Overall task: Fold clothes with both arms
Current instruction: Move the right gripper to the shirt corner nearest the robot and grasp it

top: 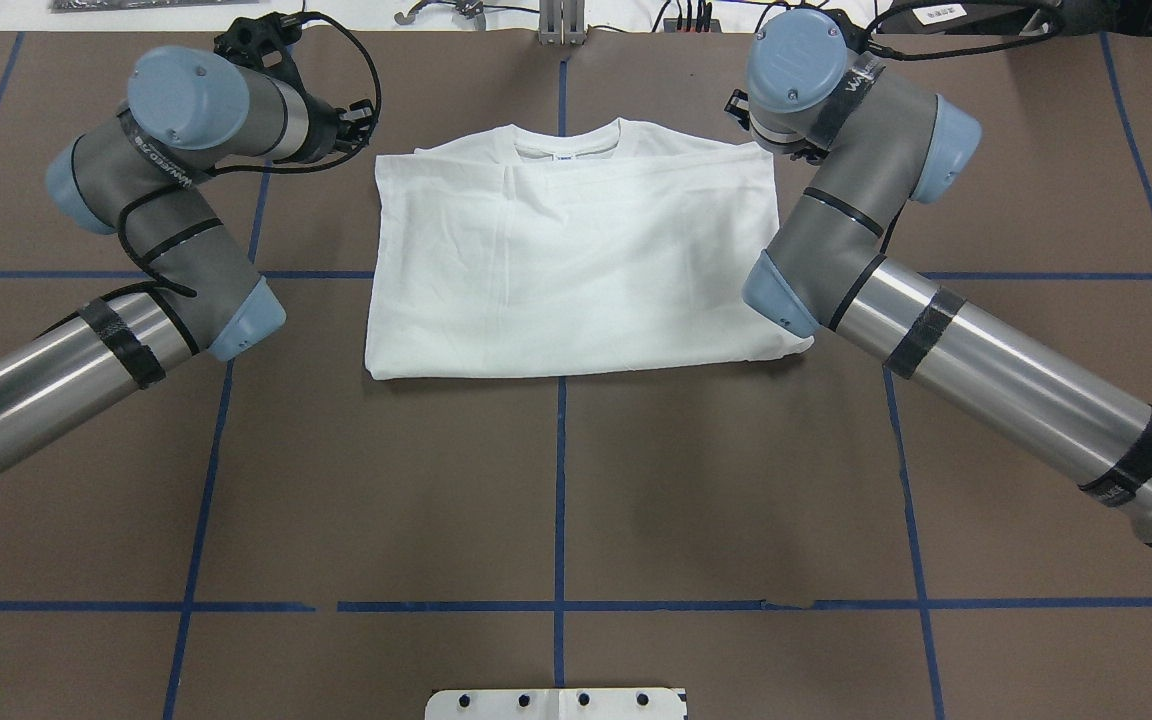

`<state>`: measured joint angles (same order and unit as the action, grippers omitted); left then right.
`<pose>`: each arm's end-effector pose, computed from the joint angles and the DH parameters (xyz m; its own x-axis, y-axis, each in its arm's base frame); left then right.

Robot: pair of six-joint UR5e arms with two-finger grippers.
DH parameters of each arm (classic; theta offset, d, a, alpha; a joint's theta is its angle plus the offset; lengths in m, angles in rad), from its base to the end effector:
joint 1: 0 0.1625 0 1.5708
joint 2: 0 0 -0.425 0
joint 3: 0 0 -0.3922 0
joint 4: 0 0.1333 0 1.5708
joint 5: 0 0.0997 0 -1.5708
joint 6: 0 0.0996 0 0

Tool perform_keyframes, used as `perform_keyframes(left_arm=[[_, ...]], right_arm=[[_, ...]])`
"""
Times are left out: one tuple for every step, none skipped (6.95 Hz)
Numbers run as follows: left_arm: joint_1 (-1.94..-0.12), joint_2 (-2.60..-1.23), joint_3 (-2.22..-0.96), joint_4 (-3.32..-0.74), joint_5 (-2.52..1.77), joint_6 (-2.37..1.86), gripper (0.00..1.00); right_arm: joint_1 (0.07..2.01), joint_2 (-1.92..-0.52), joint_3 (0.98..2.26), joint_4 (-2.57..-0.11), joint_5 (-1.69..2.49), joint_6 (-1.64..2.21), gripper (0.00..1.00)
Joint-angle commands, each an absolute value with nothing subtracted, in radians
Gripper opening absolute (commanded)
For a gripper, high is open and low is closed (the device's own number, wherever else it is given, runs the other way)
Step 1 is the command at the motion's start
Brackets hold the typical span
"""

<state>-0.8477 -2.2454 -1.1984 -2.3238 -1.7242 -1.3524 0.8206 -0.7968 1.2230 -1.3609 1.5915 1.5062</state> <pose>0.4241 -0.6590 0.3395 0.4600 -0.1976 -0.8657 0.5668 0.8158 0.1150 -0.4450 -0.6700 0.3252 0.5940 0.5427 0.5939 -0.6861 0.7272 0.0217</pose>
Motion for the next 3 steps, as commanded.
perform_keyframes(left_arm=[[-0.862,-2.243,-1.2,-2.324,-1.729,-1.345,0.32],[-0.864,-2.243,-1.201,-2.325,-1.73,-1.344,0.32],[-0.864,-2.24,-1.204,-2.329,-1.733,-1.344,0.32]], right_arm=[[0.825,-0.799,1.244,-1.359,1.618,1.511,0.62],[0.827,-0.849,1.337,-1.359,1.678,1.516,0.63],[0.816,-0.961,1.456,-1.358,1.69,1.532,0.67]])
